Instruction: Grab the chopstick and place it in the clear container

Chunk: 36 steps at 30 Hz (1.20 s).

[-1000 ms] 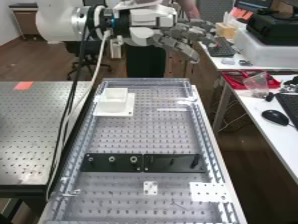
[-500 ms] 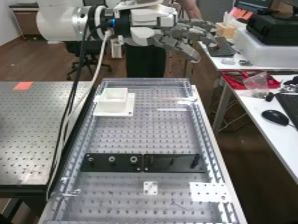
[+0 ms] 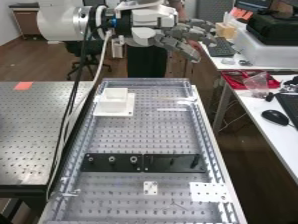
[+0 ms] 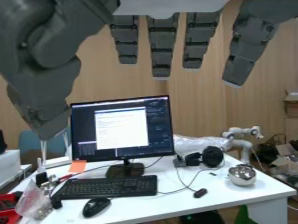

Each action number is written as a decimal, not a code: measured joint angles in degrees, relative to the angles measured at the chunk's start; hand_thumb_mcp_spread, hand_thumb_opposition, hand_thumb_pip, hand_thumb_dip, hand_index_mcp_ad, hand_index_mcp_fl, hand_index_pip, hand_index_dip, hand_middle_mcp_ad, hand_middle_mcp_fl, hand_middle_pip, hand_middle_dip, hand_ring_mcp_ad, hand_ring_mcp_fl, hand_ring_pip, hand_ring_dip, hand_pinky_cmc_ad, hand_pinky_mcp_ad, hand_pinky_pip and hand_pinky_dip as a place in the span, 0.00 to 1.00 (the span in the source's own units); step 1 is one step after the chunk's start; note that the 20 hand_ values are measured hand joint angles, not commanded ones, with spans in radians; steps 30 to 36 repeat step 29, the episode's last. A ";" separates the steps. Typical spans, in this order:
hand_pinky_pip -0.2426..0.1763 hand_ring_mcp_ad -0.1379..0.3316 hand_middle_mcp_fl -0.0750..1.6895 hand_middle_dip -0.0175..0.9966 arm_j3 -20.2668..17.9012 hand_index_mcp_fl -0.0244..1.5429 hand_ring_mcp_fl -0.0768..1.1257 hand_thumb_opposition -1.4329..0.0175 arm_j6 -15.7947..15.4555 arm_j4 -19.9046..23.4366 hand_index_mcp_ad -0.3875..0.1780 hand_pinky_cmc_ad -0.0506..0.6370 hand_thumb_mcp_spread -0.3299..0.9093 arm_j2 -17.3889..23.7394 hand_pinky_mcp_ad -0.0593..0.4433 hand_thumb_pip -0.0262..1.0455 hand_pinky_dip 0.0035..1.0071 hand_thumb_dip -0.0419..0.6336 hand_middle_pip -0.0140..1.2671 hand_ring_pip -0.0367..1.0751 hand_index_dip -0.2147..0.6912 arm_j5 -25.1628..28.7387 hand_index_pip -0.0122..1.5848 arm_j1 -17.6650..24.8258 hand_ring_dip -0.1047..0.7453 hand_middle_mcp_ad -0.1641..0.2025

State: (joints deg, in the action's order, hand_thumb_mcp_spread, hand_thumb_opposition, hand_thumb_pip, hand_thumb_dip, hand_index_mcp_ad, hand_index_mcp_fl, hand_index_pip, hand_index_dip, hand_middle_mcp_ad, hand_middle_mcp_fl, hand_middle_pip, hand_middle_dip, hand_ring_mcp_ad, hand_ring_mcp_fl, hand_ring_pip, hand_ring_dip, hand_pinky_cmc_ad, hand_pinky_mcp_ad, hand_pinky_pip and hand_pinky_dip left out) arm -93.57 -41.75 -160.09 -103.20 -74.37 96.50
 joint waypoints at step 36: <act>0.44 0.58 0.12 0.36 -0.11 0.06 0.08 0.48 0.28 -5.80 0.54 0.68 0.37 1.65 0.84 0.69 0.34 0.23 0.10 0.13 0.44 -3.59 0.06 0.64 0.38 0.65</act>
